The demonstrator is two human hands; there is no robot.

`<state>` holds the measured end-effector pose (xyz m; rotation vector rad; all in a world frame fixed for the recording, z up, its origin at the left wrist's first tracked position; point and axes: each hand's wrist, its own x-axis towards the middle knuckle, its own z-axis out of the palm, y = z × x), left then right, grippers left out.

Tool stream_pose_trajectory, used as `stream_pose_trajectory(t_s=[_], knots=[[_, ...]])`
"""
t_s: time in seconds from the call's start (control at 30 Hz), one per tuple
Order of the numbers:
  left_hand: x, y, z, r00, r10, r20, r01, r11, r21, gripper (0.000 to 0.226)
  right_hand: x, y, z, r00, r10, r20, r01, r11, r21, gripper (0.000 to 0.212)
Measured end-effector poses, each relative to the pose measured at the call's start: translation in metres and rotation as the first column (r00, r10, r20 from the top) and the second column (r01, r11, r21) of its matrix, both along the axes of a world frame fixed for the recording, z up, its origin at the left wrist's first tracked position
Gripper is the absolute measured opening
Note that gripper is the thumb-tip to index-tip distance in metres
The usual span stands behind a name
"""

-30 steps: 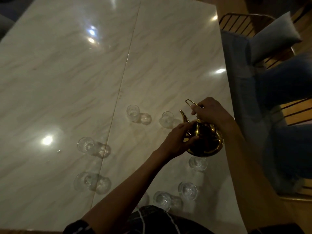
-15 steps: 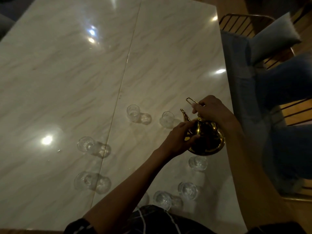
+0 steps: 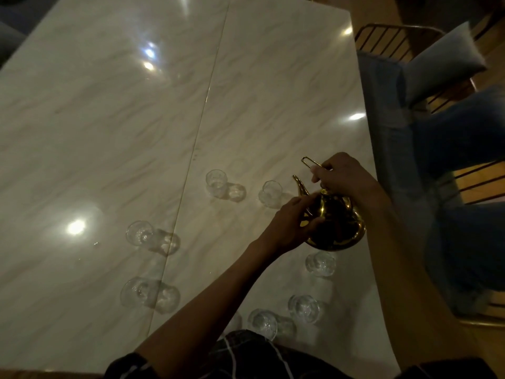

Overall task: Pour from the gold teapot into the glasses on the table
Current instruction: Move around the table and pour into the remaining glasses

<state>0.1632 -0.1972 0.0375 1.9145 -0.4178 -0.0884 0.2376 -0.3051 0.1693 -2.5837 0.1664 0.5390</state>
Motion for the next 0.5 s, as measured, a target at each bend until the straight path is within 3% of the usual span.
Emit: stream_pose_trajectory(t_s=[0.5], knots=[[0.0006, -0.0002, -0.0013, 1.000, -0.006, -0.005, 0.006, 1.000, 0.015, 0.055, 0.0014, 0.0006, 0.0001, 1.000, 0.022, -0.007, -0.022, 1.000, -0.022, 0.032]])
